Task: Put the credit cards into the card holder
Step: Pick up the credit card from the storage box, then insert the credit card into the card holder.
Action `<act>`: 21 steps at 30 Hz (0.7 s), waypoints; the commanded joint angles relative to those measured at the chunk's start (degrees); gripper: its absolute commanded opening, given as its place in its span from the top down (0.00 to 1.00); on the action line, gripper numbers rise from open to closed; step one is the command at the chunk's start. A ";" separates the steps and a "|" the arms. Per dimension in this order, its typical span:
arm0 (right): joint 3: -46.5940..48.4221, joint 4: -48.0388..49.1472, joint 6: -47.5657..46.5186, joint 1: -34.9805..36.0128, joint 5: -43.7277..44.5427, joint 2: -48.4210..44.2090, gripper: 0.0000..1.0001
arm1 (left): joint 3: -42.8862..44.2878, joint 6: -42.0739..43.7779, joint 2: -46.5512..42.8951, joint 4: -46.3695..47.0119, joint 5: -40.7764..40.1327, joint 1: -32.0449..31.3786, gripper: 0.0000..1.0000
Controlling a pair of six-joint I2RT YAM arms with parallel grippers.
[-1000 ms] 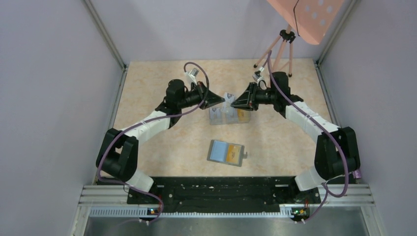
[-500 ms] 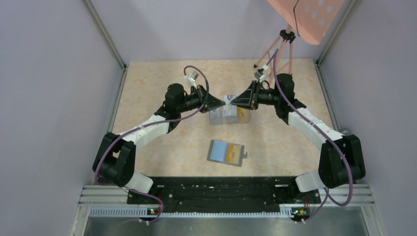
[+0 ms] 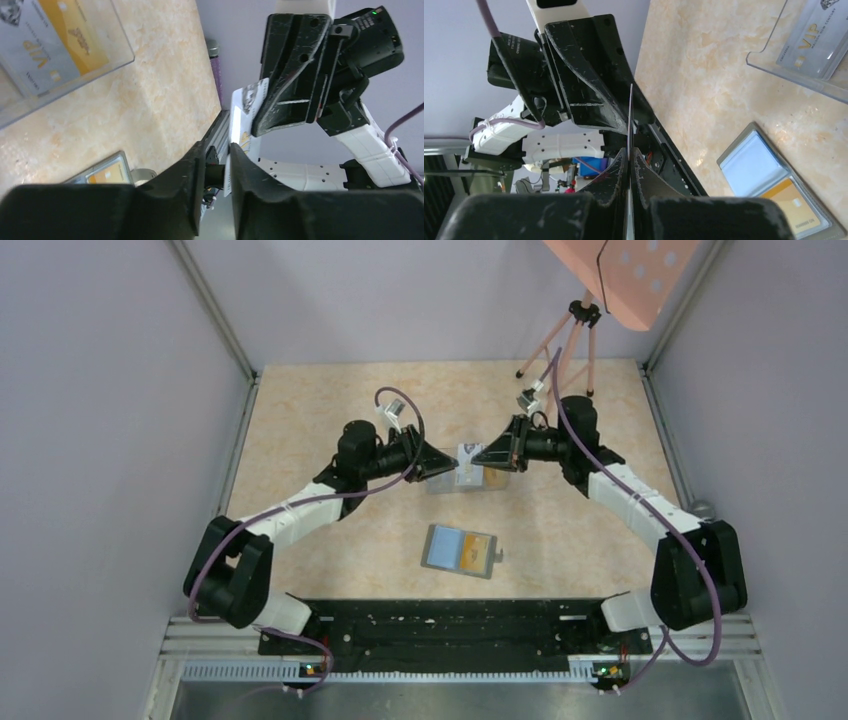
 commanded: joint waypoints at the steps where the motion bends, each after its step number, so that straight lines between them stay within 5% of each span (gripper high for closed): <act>1: -0.97 -5.34 -5.82 0.48 2.30 -4.33 1.00 | -4.22 3.40 -5.79 -5.22 -4.12 -0.42 0.64; 12: -14.49 -14.21 -12.04 0.46 8.91 -9.74 1.00 | -14.39 13.34 -9.78 -34.41 -15.65 -3.41 0.61; 21: -26.00 -12.55 -12.82 0.42 10.67 -13.72 1.00 | -25.64 4.63 1.90 -9.03 -8.42 -5.42 0.57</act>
